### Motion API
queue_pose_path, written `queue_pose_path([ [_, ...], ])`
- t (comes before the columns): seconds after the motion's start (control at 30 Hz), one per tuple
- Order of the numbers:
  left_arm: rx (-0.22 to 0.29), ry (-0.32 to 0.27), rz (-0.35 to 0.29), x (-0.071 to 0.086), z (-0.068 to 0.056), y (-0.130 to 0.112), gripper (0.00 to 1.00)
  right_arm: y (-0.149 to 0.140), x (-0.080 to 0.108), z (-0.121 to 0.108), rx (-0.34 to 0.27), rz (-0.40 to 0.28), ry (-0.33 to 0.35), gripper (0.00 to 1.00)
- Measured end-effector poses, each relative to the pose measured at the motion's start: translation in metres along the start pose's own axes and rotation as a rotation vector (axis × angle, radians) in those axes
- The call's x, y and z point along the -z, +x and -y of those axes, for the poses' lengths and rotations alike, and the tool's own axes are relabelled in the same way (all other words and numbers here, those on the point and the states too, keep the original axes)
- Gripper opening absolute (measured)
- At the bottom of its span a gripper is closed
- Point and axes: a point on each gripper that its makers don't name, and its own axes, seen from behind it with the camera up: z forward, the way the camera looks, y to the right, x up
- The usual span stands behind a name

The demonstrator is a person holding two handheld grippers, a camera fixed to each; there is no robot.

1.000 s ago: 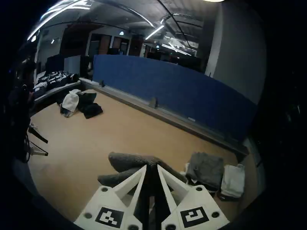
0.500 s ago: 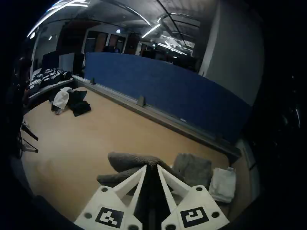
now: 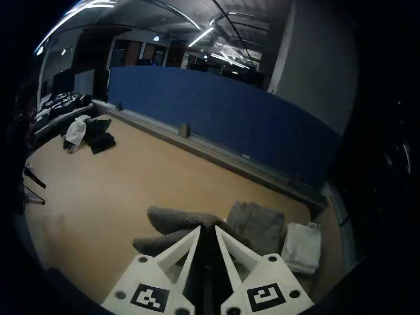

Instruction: Fold towel

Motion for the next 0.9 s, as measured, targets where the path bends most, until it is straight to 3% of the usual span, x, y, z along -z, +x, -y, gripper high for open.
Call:
queue_pose_path([
  [0.5,-0.017,-0.004,0.004,-0.004,-0.007,0.002,0.94,-0.085,0.030,-0.010,-0.096,0.100,-0.028,0.04],
  [0.9,-0.027,-0.003,0.007,-0.002,-0.011,-0.003,0.94,-0.168,0.056,-0.016,-0.151,0.220,-0.057,0.04],
])
